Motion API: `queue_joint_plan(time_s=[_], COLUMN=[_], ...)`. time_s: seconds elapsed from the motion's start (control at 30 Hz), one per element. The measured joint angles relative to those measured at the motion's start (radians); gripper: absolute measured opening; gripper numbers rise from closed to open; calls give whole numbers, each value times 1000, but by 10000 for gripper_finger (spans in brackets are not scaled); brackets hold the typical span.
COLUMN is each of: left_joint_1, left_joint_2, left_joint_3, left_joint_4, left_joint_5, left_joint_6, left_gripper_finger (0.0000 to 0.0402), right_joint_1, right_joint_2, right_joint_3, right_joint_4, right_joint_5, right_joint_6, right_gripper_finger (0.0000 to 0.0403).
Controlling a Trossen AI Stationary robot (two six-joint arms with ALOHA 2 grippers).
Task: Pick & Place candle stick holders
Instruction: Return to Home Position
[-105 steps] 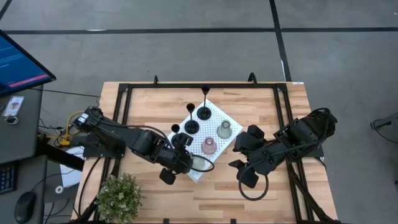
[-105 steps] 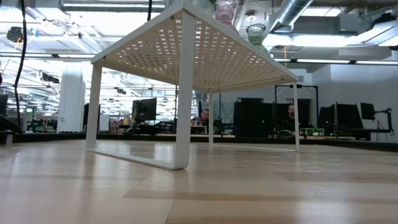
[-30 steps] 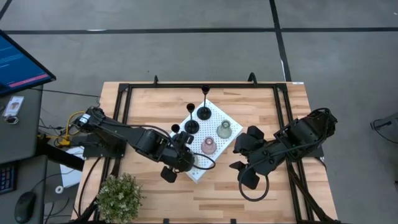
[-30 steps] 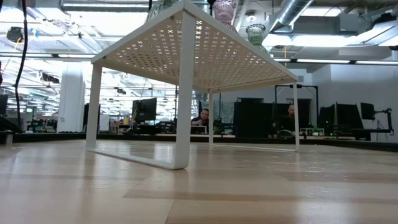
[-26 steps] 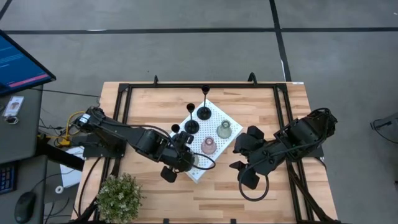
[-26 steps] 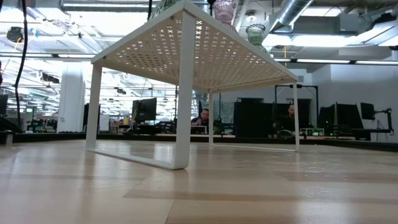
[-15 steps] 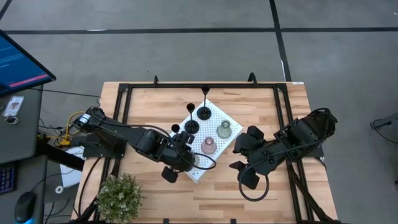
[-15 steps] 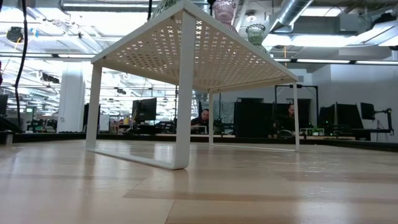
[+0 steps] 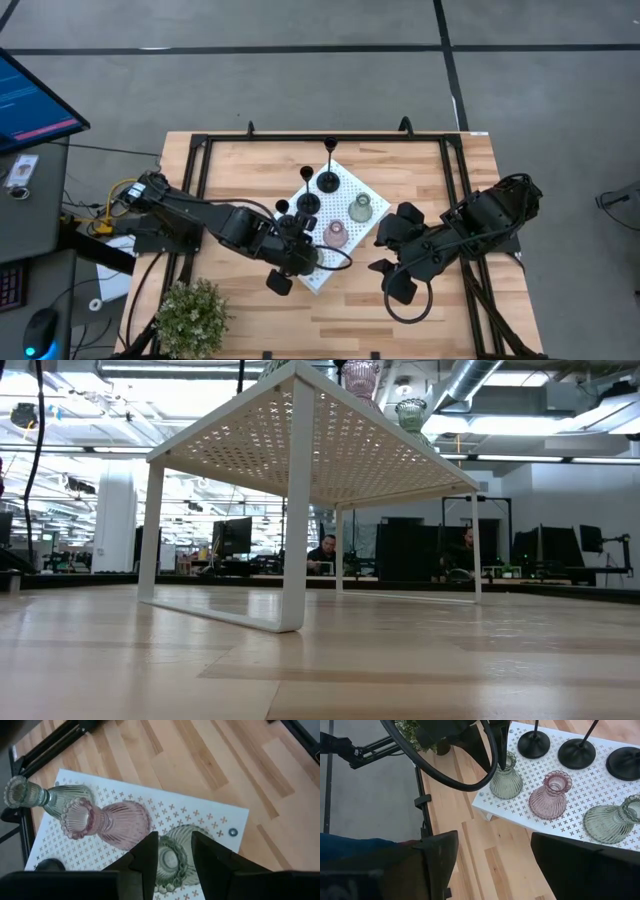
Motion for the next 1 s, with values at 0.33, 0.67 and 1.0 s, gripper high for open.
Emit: queue_joint_plan(time_s=[0.33, 0.67, 1.0], left_joint_1=[-27, -46, 105], left_joint_2=[-51, -314, -722], left_joint_3=[0, 0, -42], left_joint_4=[12, 255, 284], left_joint_5=[2, -29, -136], left_joint_6=[-15, -49, -11], left_gripper_finger=[118, 117, 8], right_joint_1=[0, -13, -99], right_joint_2=[0, 0, -147], right_joint_3=[0, 0, -1], right_joint_4=[1, 51, 137], right_joint_5=[0, 100, 261], right_joint_6=[0, -98, -472], right_gripper_finger=[243, 243, 219])
